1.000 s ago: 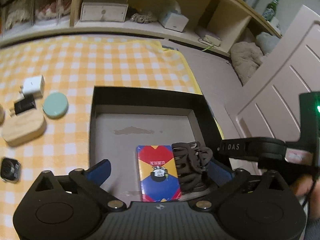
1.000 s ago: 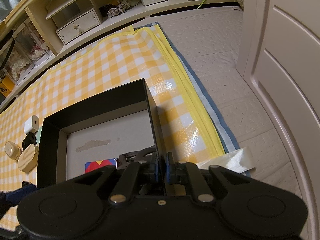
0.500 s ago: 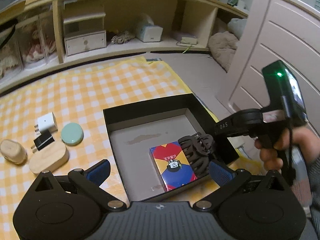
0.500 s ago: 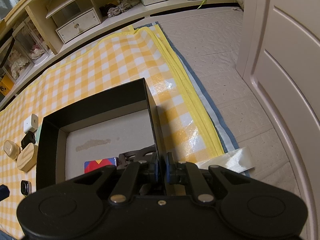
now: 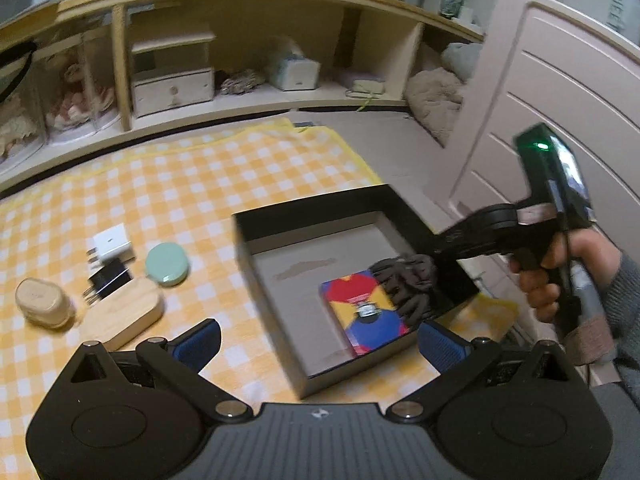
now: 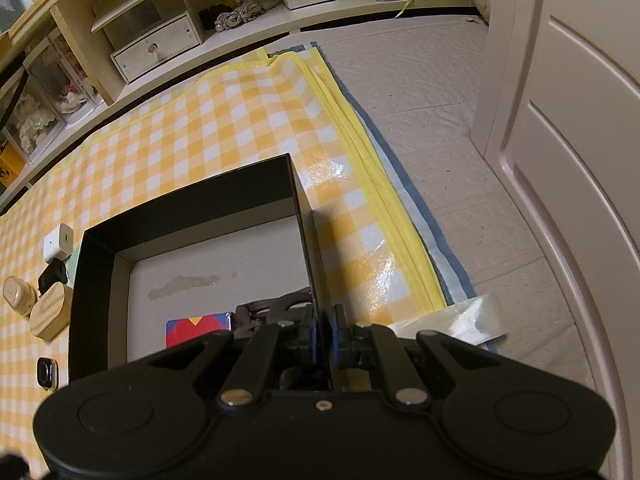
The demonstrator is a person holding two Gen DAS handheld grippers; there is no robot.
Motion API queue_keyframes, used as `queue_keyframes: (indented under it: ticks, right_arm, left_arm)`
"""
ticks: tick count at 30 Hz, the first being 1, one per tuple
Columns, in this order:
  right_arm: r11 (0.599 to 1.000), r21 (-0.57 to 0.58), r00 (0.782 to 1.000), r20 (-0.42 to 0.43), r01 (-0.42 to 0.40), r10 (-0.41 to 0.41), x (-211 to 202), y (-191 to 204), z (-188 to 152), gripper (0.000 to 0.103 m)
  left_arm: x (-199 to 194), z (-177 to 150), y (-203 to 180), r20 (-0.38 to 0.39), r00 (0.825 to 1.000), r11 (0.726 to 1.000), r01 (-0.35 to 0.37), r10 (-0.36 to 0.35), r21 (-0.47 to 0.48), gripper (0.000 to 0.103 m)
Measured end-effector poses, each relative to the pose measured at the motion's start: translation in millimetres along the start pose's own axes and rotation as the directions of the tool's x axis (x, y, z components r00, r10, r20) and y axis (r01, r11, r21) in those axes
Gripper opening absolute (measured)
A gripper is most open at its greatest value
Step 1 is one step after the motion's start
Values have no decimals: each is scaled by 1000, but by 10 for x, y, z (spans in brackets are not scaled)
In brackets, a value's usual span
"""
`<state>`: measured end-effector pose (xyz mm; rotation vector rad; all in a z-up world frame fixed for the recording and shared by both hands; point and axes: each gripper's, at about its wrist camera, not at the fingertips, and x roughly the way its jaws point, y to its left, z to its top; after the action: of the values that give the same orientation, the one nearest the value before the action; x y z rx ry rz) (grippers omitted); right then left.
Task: Organize rigid objects
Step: 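Move the left tool to the wooden oval block and grasp it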
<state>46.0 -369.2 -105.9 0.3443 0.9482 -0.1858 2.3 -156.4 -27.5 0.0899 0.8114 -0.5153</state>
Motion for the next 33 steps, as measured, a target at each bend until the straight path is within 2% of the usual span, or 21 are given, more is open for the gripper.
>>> queue_keyframes:
  ticks: [5, 10, 12, 16, 18, 23, 27, 29, 33]
  right_arm:
    - [1000, -6, 1000, -2, 7, -7, 3, 10, 7, 7]
    - [1000, -13, 1000, -3, 11, -11, 8, 12, 15, 7]
    - [1000, -15, 1000, -3, 12, -12, 9, 8, 15, 7]
    - [1000, -20, 1000, -4, 14, -14, 15, 5, 19, 7]
    - [1000, -19, 1000, -3, 14, -14, 15, 7, 19, 7]
    - [1000, -24, 1000, -3, 16, -16, 21, 3, 21, 7]
    - [1000, -25, 1000, -3, 16, -16, 22, 5, 21, 7]
    - [999, -27, 1000, -4, 18, -18, 23, 4, 21, 7]
    - [999, -29, 1000, -4, 19, -20, 23, 4, 22, 7]
  left_arm:
    - [79, -2, 367, -19, 996, 992, -90, 89, -84, 103]
    - [174, 8, 778, -28, 986, 962, -169, 166, -213, 103]
    - [229, 27, 936, -42, 980, 940, -199, 195, -277, 103]
    - [373, 54, 1260, -66, 971, 871, -235, 230, -431, 103]
    - [453, 68, 1362, -77, 966, 842, -253, 246, -477, 103]
    - [647, 60, 1495, -112, 944, 788, -322, 311, -525, 103]
    - [816, 26, 1531, -134, 936, 735, -339, 325, -588, 103]
    - [889, 18, 1505, -139, 930, 722, -353, 340, -595, 103]
    - [998, 46, 1442, -166, 899, 706, -422, 405, -569, 103]
